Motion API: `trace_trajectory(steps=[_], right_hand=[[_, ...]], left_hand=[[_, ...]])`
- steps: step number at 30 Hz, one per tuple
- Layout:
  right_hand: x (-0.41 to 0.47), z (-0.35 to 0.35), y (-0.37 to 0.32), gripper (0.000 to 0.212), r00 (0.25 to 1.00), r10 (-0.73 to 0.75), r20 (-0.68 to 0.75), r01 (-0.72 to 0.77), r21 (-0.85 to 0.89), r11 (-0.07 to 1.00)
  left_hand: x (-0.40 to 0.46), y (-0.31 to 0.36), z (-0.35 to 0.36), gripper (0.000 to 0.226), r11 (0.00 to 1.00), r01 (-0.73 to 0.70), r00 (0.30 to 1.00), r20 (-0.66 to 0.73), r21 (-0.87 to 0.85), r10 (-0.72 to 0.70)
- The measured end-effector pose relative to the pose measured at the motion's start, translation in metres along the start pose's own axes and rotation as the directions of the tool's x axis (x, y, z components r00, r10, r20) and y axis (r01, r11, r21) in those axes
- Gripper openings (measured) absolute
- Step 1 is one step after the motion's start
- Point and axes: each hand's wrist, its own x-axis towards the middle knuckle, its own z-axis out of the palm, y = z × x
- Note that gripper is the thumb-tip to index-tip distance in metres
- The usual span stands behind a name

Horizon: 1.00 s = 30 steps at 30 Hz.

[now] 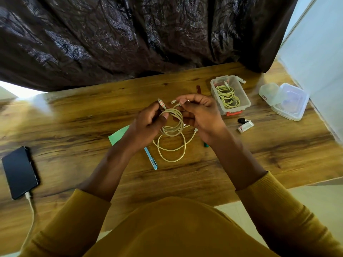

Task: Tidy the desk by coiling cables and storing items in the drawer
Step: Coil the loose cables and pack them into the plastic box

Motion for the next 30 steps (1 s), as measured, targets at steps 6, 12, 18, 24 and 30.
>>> trace_trajectory(steps=[6, 12, 18, 24, 30], right_hand=[[0.001, 0.003, -0.004, 0.017, 0.998, 0.043, -0.053, -0.037, 0.112, 0.993], [-0.003, 0.005, -0.006, 0.009, 0.996, 0.085, 0.008, -0.085, 0.13, 0.988], [-0.011, 0.007, -0.001, 0.028, 0.991, 0.073, 0.108, -0.066, -0.063, 0.996], [0.0, 0.008, 0.002, 0.036, 0.994, -0.029, 0.102, 0.052, -0.233, 0.971], [0.003, 0.005, 0.006, 0.024, 0.986, -0.111, 0.124, 0.144, -0.305, 0.942]], left_hand=[[0.001, -0.001, -0.002, 0.021, 0.998, 0.054, 0.995, 0.08, 0.031, -0.056], [-0.002, -0.002, 0.006, 0.023, 0.998, 0.061, 0.998, 0.006, 0.02, -0.061], [-0.003, 0.004, 0.007, 0.018, 0.994, 0.028, 0.996, -0.088, 0.104, -0.019], [0.0, -0.001, 0.004, 0.01, 0.994, 0.031, 0.999, -0.035, 0.106, -0.028], [0.002, -0.004, 0.002, 0.019, 0.993, 0.018, 0.997, -0.08, 0.115, -0.009]])
